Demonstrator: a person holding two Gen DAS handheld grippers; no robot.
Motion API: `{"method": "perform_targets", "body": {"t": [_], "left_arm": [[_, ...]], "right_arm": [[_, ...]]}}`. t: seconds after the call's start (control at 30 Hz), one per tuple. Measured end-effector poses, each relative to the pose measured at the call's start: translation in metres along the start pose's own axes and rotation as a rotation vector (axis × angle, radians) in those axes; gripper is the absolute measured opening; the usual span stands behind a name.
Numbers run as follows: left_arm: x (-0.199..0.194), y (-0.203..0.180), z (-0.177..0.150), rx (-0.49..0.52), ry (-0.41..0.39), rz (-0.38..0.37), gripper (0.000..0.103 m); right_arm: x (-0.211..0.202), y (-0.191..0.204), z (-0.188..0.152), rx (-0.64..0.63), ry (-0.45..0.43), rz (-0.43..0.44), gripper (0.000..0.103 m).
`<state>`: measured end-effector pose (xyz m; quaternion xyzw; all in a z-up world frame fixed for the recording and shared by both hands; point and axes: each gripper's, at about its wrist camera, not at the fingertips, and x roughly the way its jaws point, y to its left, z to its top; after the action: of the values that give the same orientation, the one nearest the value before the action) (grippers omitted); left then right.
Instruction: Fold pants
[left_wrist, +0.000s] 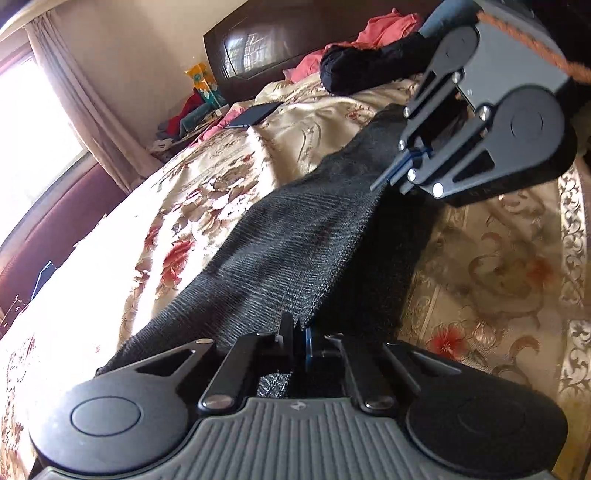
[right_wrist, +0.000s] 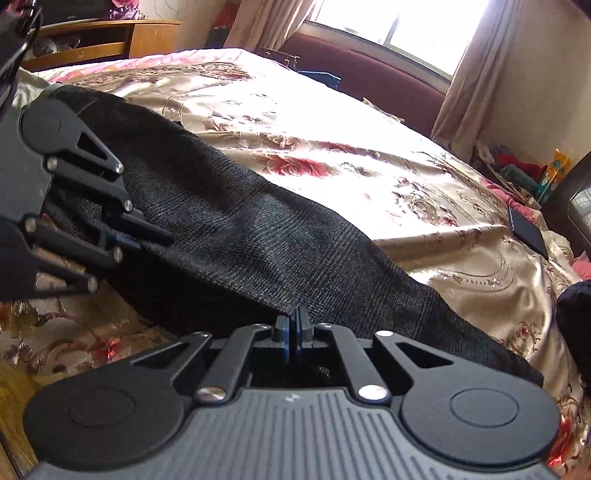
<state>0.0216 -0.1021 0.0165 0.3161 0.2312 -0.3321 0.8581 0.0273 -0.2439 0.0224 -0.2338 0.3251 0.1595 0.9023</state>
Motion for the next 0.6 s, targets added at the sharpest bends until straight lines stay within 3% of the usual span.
{"method": "perform_targets", "body": {"t": [0.17, 0.33, 0.43, 0.5, 0.6], "left_arm": [[0.003, -0.016, -0.011, 0.060, 0.039, -0.045, 0.020], [0.008, -0.035, -0.015, 0.180, 0.060, -0.014, 0.020], [0.004, -0.032, -0.017, 0.184, 0.057, -0.032, 0.021], [0.003, -0.029, -0.017, 0.166, 0.054, -0.036, 0.020], [0.006, -0.031, -0.015, 0.155, 0.055, -0.033, 0.020]], "right_arm": [[0.005, 0.009, -0.016, 0.045, 0.031, 0.009, 0.002], [0.010, 0.011, -0.024, 0.078, 0.039, -0.016, 0.005], [-0.006, -0.011, -0.031, 0.211, 0.022, -0.017, 0.014], [-0.020, -0.038, -0.043, 0.363, 0.015, -0.049, 0.015], [-0.032, -0.081, -0.072, 0.605, 0.010, -0.166, 0.018]]}}
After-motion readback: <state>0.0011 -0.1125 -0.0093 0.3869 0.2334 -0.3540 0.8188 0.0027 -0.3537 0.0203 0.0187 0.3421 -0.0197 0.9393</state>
